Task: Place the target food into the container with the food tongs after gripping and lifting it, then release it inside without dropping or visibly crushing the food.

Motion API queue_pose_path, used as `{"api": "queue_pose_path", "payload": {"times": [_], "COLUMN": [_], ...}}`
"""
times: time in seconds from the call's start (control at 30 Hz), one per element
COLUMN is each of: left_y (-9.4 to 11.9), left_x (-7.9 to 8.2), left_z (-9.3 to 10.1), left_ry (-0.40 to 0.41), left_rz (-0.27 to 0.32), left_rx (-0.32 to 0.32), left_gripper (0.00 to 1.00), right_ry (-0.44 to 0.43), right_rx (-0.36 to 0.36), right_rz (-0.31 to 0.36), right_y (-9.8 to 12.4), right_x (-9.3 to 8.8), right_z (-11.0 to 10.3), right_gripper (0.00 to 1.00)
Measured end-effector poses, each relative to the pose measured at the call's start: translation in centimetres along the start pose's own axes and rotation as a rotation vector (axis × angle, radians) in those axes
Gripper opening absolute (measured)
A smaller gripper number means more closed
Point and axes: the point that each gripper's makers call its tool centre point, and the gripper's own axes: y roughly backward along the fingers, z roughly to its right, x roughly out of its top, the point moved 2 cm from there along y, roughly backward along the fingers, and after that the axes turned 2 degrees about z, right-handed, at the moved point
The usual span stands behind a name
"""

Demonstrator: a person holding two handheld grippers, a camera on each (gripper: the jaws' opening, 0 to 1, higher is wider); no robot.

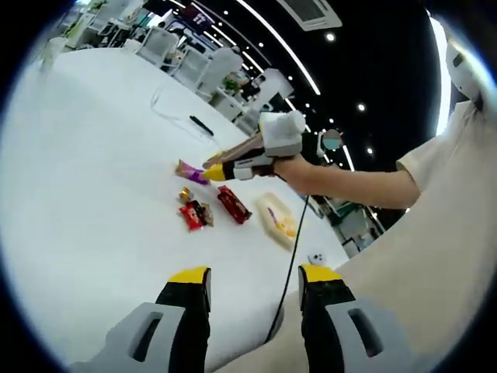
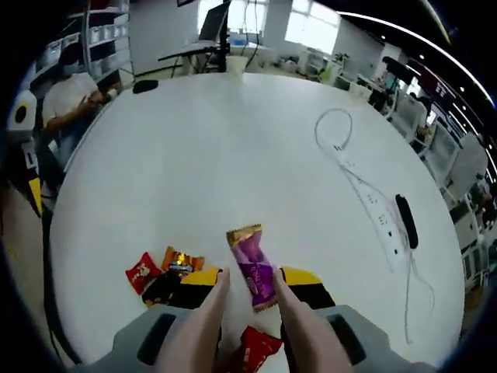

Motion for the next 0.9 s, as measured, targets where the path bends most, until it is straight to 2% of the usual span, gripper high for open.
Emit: {"api": "queue_pose_path", "payload": {"times": [0.3,0.9], "left_y": [0.0,0.2], "left_x": [-0.1,-0.1], "left_z": [-0.4,-0.7], "left_ry": [0.013,0.034], "left_rz": [-0.002,0.017], "left_rx": [0.006,0.018], "left_gripper": [0.45,0.45], "right_ry": [0.003,0.002], "right_rx": [0.001,0.024], "right_rz": [0.000,-0.030], "right_y": [-0.9,-1.5], "right_x": [0.1,-0.6], "right_z": [0.6,0.3], "right_gripper": [0.29,0.29]}}
